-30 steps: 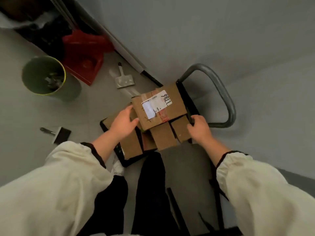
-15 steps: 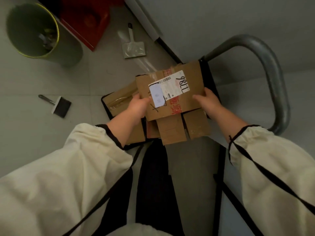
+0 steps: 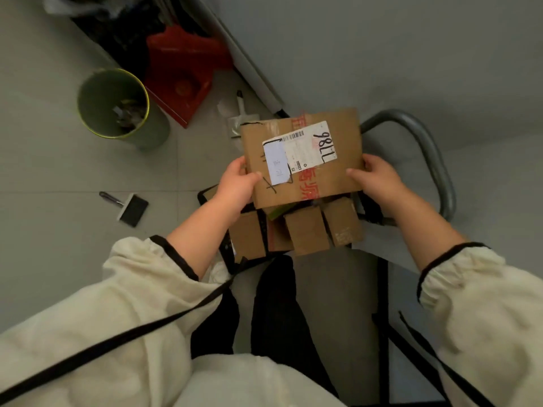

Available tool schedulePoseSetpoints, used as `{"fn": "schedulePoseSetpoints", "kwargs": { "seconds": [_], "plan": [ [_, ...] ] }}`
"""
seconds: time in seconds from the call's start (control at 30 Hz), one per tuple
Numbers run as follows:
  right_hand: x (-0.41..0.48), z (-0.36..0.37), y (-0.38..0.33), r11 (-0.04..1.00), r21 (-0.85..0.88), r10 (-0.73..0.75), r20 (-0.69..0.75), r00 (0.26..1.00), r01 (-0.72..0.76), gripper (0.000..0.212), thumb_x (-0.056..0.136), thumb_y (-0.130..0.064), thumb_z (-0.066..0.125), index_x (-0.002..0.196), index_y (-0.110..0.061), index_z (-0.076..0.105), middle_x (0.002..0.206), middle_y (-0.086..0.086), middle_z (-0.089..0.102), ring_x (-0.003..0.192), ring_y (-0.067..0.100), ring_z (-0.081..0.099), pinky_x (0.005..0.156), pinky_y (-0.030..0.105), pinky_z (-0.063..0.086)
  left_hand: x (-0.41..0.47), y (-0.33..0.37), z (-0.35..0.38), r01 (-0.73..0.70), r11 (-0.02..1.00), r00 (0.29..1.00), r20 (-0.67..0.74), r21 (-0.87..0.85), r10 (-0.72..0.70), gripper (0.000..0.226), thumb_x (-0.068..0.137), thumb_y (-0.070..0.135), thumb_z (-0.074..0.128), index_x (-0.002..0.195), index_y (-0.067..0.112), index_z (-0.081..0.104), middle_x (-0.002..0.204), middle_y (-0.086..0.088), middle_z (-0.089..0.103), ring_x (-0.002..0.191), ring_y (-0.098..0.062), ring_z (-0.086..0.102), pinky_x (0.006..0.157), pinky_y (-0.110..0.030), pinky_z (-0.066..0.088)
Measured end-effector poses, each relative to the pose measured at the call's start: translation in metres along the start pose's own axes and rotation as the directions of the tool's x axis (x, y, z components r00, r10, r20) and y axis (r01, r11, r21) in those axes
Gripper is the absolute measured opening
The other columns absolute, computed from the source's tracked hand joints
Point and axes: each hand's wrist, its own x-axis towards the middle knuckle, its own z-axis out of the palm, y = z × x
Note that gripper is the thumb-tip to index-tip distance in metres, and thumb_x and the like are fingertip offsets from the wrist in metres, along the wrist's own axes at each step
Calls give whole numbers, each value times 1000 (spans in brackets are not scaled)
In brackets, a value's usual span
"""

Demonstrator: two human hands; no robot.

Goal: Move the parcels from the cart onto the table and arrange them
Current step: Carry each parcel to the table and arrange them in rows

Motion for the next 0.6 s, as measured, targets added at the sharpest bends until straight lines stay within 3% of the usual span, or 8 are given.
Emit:
{"fn": "schedulePoseSetpoints", "kwargs": {
  "seconds": [0.1, 0.23, 0.3, 0.37, 0.47, 0.53, 0.6],
  "plan": [
    [-41, -4, -48, 999, 13, -42, -24, 999, 42, 40, 90, -24, 57, 128, -12, 53, 117, 1, 61, 98, 16, 59, 71, 24, 45, -38, 28, -33, -90, 996, 996, 2, -2, 90, 55, 93, 11, 54, 143, 24, 35, 113, 9, 53, 79, 4, 51, 54, -15, 37],
    [-110, -2, -110, 992, 25, -119, -102, 988, 123, 43, 90, -27, 56, 130, -12, 52, 122, 4, 60, 105, 19, 57, 84, 33, 47, -101, 59, -93, -237, 971, 971, -9, 38, 237, 51, 92, 13, 55, 139, 25, 40, 113, 3, 59, 91, -7, 57, 60, -18, 37],
    [-146, 8, -135, 986, 5, -162, -172, 972, 165, 46, 89, -31, 56, 132, -14, 49, 125, 3, 59, 109, 21, 56, 90, 39, 48, -136, 74, -125, -349, 935, 936, -40, 58, 351, 51, 92, 13, 54, 140, 27, 42, 102, 3, 58, 87, -6, 56, 65, -21, 41],
    [-180, 26, -156, 976, 28, -203, -240, 949, 216, 50, 88, -32, 56, 135, -17, 45, 127, 2, 57, 112, 21, 55, 90, 38, 47, -172, 87, -154, -498, 854, 852, -100, 150, 514, 54, 91, 13, 54, 141, 27, 41, 100, -1, 52, 86, -11, 52, 75, -28, 45],
    [-217, 59, -176, 951, 205, -168, -292, 941, 233, 61, 89, -22, 58, 144, -16, 34, 136, 3, 50, 117, 20, 52, 89, 34, 45, -226, 105, -181, -643, 678, 668, -173, 355, 724, 57, 89, 15, 55, 142, 25, 39, 108, 0, 42, 93, -12, 47, 86, -26, 38],
    [-233, 81, -184, 922, 329, -118, -269, 956, 206, 62, 88, -10, 57, 145, -14, 31, 139, 7, 48, 117, 21, 52, 92, 37, 47, -264, 115, -187, -683, 523, 527, -153, 510, 836, 55, 88, 18, 55, 141, 24, 40, 107, 1, 42, 97, -16, 48, 89, -30, 40],
    [-245, 101, -189, 866, 482, -51, -178, 983, 132, 63, 87, 0, 55, 144, -10, 31, 136, 11, 50, 115, 27, 56, 89, 43, 52, -296, 119, -186, -661, 338, 376, -95, 670, 922, 54, 88, 20, 56, 141, 22, 43, 106, -1, 46, 94, -17, 45, 83, -30, 38]
  ]
}}
